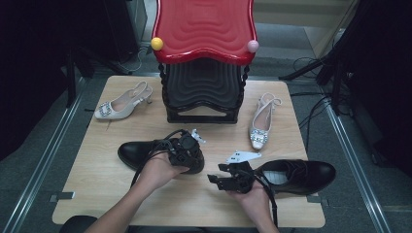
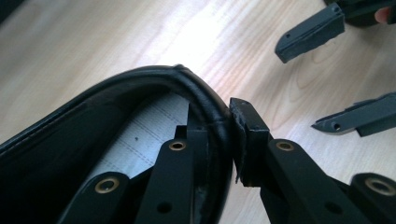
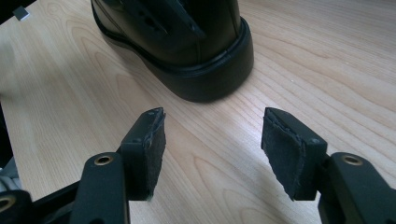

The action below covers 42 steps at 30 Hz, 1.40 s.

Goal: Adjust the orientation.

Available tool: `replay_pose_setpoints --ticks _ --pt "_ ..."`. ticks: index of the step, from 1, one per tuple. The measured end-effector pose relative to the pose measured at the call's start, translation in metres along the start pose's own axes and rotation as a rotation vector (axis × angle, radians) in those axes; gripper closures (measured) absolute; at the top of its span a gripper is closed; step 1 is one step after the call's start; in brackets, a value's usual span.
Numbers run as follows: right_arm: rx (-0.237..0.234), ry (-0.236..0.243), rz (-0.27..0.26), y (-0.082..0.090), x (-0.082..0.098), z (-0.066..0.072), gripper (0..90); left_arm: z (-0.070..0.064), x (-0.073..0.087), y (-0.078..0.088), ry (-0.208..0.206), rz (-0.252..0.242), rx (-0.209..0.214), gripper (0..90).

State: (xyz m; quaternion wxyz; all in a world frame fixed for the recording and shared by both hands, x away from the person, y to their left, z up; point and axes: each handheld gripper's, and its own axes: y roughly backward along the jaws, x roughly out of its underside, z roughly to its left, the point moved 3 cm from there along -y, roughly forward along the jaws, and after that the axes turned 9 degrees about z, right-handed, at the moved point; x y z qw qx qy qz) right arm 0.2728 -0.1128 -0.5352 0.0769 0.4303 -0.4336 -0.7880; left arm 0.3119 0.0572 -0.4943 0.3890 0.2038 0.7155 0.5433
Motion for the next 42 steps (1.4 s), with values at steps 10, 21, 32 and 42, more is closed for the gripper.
replay_pose_setpoints --ticks 10,21,32,42 --pt "-0.001 0.002 0.003 -0.001 -0.001 0.001 41.3 0.003 0.002 0.008 0.011 -0.040 0.029 70.2" --pt "0.015 -0.009 0.012 -0.005 -0.005 -0.002 44.0 0.008 0.021 0.047 0.038 -0.153 0.046 57.7" --pt "0.004 0.009 -0.003 -0.010 -0.017 -0.002 56.0 0.017 0.055 0.066 0.089 -0.179 0.023 63.6" --pt "0.036 0.063 -0.013 -0.011 -0.027 0.003 81.6 0.038 0.104 0.072 0.186 -0.233 -0.042 90.0"
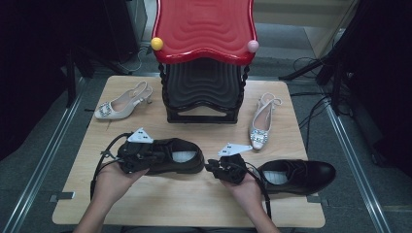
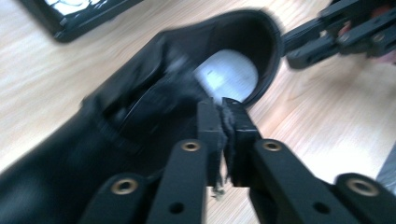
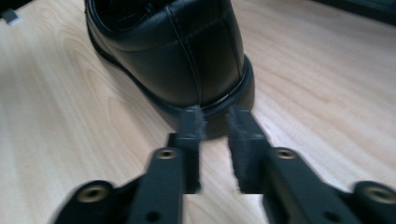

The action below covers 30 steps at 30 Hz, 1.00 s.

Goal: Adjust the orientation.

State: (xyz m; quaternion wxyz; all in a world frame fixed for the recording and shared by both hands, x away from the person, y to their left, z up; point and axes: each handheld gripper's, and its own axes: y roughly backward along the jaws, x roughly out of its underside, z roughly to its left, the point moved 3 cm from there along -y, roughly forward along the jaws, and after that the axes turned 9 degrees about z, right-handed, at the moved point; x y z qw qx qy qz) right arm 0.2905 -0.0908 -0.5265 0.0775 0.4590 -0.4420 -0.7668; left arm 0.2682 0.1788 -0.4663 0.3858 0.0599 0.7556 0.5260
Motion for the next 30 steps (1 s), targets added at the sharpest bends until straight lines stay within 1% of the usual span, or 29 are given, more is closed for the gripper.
replay_pose_setpoints --ticks 1,2,3,4,5,6,7,8,9,10,11,12,13,15,16,17,18,19,20,22,24,28,30 --pt "0.014 0.006 -0.018 0.000 -0.004 0.001 88.2 0.006 0.009 -0.002 0.020 0.015 0.000 90.0" --pt "0.012 0.002 -0.024 0.000 -0.007 0.000 89.9 0.008 0.013 -0.003 0.024 0.014 -0.004 90.0" --pt "0.012 0.002 -0.024 0.000 -0.007 0.000 89.9 0.008 0.013 -0.003 0.024 0.014 -0.004 90.0" --pt "0.020 -0.001 -0.029 0.000 -0.009 -0.001 90.0 0.010 0.017 -0.003 0.014 0.011 -0.004 90.0" --pt "0.018 -0.013 -0.041 -0.002 -0.013 -0.004 90.0 0.012 0.023 -0.004 -0.019 -0.011 -0.025 90.0" --pt "0.013 -0.014 -0.039 -0.003 -0.015 -0.005 90.0 0.015 0.026 -0.006 -0.017 -0.012 -0.029 90.0" --pt "0.013 -0.014 -0.039 -0.003 -0.015 -0.005 90.0 0.015 0.026 -0.006 -0.017 -0.012 -0.029 90.0" --pt "0.012 -0.007 -0.034 -0.005 -0.017 -0.006 90.0 0.018 0.031 -0.008 0.007 -0.008 -0.021 90.0" --pt "0.021 -0.005 -0.029 -0.007 -0.020 -0.007 90.0 0.020 0.034 -0.010 0.013 -0.006 -0.024 90.0" --pt "0.028 -0.005 -0.034 -0.008 -0.023 -0.008 90.0 0.022 0.036 -0.011 0.023 -0.004 -0.026 90.0" --pt "0.038 -0.006 -0.041 -0.008 -0.025 -0.009 90.0 0.027 0.039 -0.013 0.054 0.003 -0.031 90.0" --pt "0.038 -0.006 -0.041 -0.008 -0.025 -0.009 90.0 0.027 0.039 -0.013 0.054 0.003 -0.031 89.9" --pt "0.043 -0.012 -0.032 -0.012 -0.028 -0.013 90.0 0.028 0.041 -0.012 0.068 -0.004 -0.035 89.8" --pt "0.041 -0.020 -0.028 -0.016 -0.032 -0.016 90.0 0.030 0.042 -0.014 0.071 0.005 -0.041 88.9" --pt "0.038 -0.022 -0.033 -0.017 -0.034 -0.017 90.0 0.031 0.043 -0.018 0.069 -0.001 -0.062 88.1" --pt "0.040 -0.024 -0.035 -0.020 -0.035 -0.017 90.0 0.032 0.044 -0.021 0.052 0.022 -0.078 88.1" --pt "0.040 -0.024 -0.035 -0.020 -0.035 -0.017 90.0 0.032 0.044 -0.021 0.052 0.022 -0.078 88.5" --pt "0.044 -0.015 -0.032 -0.021 -0.035 -0.018 90.0 0.033 0.044 -0.025 0.036 0.035 -0.086 88.5" --pt "0.048 -0.010 -0.028 -0.022 -0.034 -0.018 90.0 0.033 0.044 -0.026 0.038 0.024 -0.095 89.2" --pt "0.053 -0.015 -0.021 -0.023 -0.033 -0.017 90.0 0.036 0.044 -0.027 0.057 0.018 -0.072 89.2" --pt "0.054 -0.015 -0.019 -0.023 -0.033 -0.016 90.0 0.038 0.045 -0.028 0.071 0.000 -0.052 89.3" --pt "0.040 -0.024 -0.009 -0.021 -0.031 -0.014 90.0 0.038 0.046 -0.028 0.070 -0.002 -0.056 89.3" --pt "0.037 -0.025 -0.008 -0.020 -0.030 -0.013 90.0 0.039 0.046 -0.028 0.075 -0.007 -0.043 89.3"
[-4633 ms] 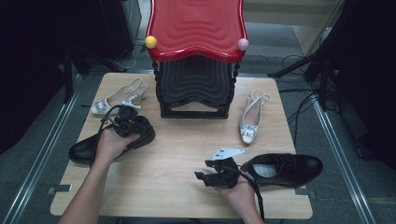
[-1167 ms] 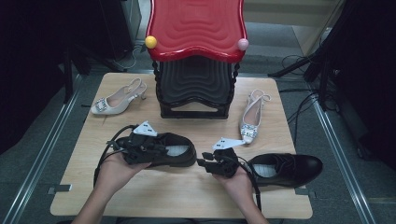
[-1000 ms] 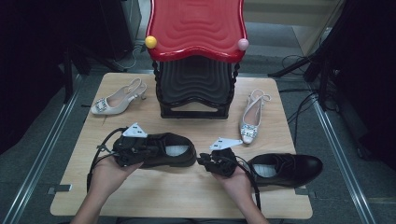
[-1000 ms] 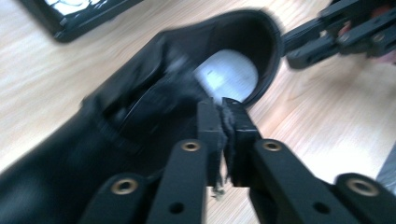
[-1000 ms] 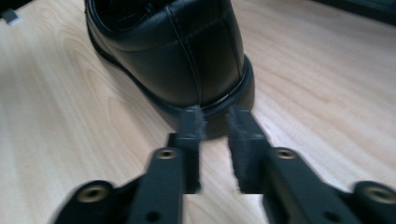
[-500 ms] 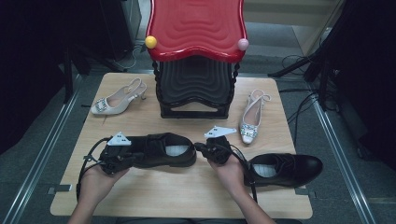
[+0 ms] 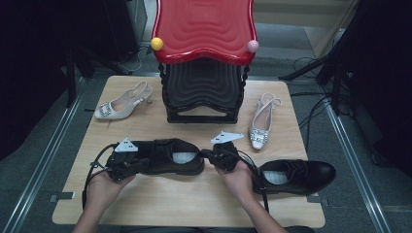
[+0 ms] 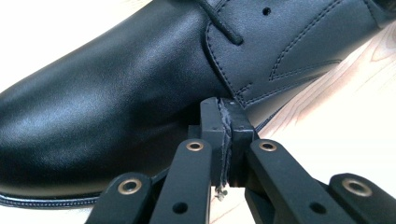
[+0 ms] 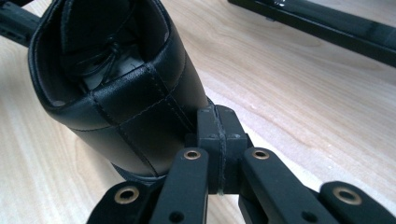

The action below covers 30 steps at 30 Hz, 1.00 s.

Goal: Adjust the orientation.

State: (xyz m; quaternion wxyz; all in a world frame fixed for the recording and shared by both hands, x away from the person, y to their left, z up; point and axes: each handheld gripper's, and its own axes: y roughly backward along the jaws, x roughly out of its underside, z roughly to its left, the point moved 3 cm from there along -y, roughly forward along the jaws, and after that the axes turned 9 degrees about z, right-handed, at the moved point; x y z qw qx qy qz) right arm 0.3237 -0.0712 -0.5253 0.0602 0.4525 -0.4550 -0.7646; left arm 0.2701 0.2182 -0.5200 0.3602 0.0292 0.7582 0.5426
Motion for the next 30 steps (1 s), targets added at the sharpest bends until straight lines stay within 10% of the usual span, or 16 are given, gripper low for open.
replay_pose_setpoints --ticks 30 --pt "-0.101 0.014 0.050 0.017 0.031 0.040 90.0 0.016 -0.015 -0.010 -0.005 0.019 0.042 89.6"
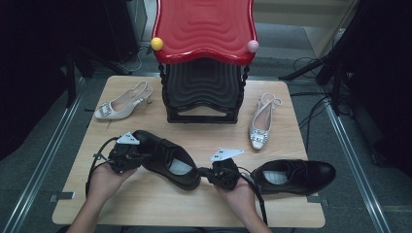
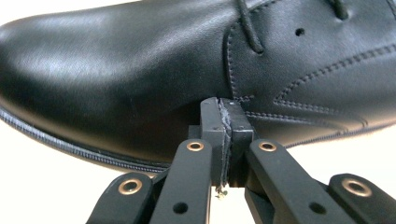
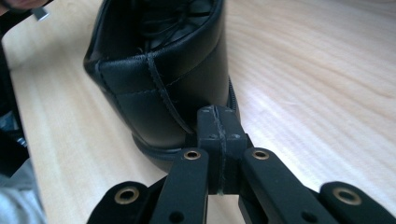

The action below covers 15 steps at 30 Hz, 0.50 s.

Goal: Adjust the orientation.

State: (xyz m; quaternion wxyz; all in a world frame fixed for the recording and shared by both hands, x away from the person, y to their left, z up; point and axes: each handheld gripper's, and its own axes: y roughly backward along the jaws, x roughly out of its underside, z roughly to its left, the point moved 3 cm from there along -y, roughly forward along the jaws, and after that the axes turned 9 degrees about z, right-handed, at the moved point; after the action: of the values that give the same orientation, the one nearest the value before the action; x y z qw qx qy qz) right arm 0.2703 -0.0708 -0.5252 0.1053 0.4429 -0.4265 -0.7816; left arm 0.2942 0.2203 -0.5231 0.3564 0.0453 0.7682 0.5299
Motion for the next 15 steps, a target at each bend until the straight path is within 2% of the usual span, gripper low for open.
replay_pose_setpoints --ticks 3,5,6,7,10,12,15 --pt "-0.022 0.025 0.016 -0.001 0.003 0.010 90.0 0.003 -0.003 -0.001 0.006 -0.001 0.009 89.7" --pt "-0.011 0.055 0.026 0.000 0.003 0.013 90.0 0.003 -0.003 -0.001 0.004 -0.001 0.004 89.7" --pt "-0.011 0.055 0.026 0.000 0.003 0.013 90.0 0.002 -0.003 0.000 0.004 0.002 -0.005 89.7" --pt "0.004 0.085 0.026 0.002 0.000 0.013 90.0 0.001 -0.003 0.002 0.002 -0.002 -0.019 89.6" --pt "-0.003 0.081 0.011 0.004 -0.003 0.011 90.0 0.002 -0.002 0.006 0.014 -0.019 -0.026 89.5" --pt "-0.005 0.079 0.012 0.002 -0.004 0.008 90.0 0.001 0.000 0.008 0.023 -0.032 -0.016 89.3" --pt "-0.016 0.061 0.013 -0.001 -0.007 0.002 90.0 -0.001 0.005 0.011 0.027 -0.026 -0.023 89.2"
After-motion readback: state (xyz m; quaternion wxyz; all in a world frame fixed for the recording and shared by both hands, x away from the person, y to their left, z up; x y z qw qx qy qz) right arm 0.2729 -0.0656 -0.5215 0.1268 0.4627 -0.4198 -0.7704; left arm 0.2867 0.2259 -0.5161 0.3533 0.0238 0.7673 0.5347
